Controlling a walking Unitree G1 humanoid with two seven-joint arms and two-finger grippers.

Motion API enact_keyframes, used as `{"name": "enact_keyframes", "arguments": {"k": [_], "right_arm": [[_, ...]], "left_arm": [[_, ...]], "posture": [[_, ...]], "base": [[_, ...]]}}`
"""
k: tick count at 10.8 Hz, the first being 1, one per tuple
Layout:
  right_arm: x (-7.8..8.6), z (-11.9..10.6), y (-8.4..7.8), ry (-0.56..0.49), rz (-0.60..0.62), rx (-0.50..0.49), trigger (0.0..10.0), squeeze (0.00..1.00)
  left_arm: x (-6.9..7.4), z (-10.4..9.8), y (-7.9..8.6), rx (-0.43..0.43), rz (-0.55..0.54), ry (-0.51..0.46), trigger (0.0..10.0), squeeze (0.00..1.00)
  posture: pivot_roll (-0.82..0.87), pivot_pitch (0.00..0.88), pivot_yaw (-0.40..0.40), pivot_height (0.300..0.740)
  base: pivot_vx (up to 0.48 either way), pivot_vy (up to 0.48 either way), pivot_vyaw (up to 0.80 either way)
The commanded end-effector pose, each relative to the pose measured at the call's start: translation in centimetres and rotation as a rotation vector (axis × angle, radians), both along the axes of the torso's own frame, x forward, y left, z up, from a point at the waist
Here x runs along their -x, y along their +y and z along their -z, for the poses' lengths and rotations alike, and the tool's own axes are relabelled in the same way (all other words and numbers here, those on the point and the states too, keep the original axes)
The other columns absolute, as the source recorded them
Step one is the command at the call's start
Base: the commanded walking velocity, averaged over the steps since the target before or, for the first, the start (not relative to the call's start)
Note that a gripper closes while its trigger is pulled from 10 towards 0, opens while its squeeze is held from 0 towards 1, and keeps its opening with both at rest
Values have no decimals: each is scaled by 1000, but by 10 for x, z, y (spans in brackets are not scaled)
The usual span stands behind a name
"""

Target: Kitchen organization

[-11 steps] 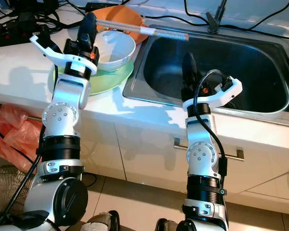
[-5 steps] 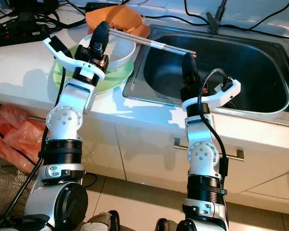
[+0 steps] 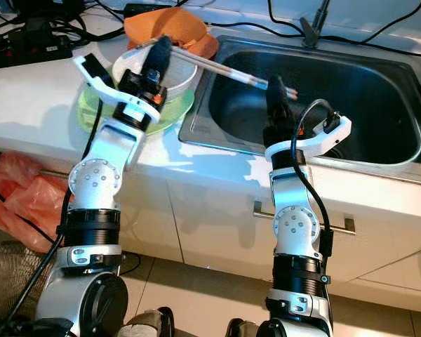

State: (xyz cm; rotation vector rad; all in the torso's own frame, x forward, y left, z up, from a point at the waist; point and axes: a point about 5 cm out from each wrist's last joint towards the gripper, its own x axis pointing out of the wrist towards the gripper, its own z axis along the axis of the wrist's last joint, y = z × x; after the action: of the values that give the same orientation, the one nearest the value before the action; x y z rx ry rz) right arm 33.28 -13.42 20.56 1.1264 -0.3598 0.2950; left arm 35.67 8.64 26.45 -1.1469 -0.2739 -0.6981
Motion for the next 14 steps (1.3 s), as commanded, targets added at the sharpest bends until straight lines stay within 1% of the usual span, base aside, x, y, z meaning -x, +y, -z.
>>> {"name": "enact_keyframes", "arguments": {"k": [1, 3, 5, 8, 9, 10, 11, 12, 13, 14], "right_arm": [[-2, -14, 7, -38, -10, -55, 10000, 0], [-3, -17, 6, -43, -5, -64, 10000, 0], [-5, -21, 5, -44, -5, -96, 10000, 0], [-7, -26, 5, -52, -11, -122, 10000, 0], [-7, -26, 5, -51, -11, -123, 10000, 0], [-7, -26, 6, -47, -15, -124, 10000, 0], [-7, -25, 6, -43, -20, -122, 10000, 0], [-7, -25, 7, -42, -24, -123, 10000, 0], [-6, -25, 8, -43, -30, -121, 9686, 0], [-6, -25, 9, -42, -33, -121, 7569, 0]], "left_arm": [[5, 3, -13, -1, 40, -6, 10000, 0], [6, 3, -15, -14, 49, -7, 10000, 0], [8, 7, -16, -31, 57, 0, 10000, 0], [10, 9, -16, -37, 42, 10, 10000, 0], [9, 8, -14, -30, 24, 14, 10000, 0], [8, 5, -10, 17, 2, 13, 10000, 0], [7, 3, -8, 32, -7, 9, 10000, 0], [7, 3, -9, 28, -6, 8, 10000, 0], [7, 5, -10, 24, 0, 12, 10000, 0], [7, 8, -12, 16, 6, 16, 10000, 0]], "posture": [[86, 141, -20, 740], [88, 141, -22, 740], [88, 142, -22, 740], [88, 144, -24, 740], [88, 144, -25, 740], [87, 143, -25, 740], [87, 143, -26, 740], [87, 143, -25, 740], [85, 141, -26, 740], [82, 140, -25, 740]], "base": [[0, 0, 0], [0, 0, 0], [0, 0, 0], [0, 0, 0], [0, 0, 0], [0, 0, 0], [0, 0, 0], [0, 0, 0], [0, 0, 0], [0, 0, 0]]}}
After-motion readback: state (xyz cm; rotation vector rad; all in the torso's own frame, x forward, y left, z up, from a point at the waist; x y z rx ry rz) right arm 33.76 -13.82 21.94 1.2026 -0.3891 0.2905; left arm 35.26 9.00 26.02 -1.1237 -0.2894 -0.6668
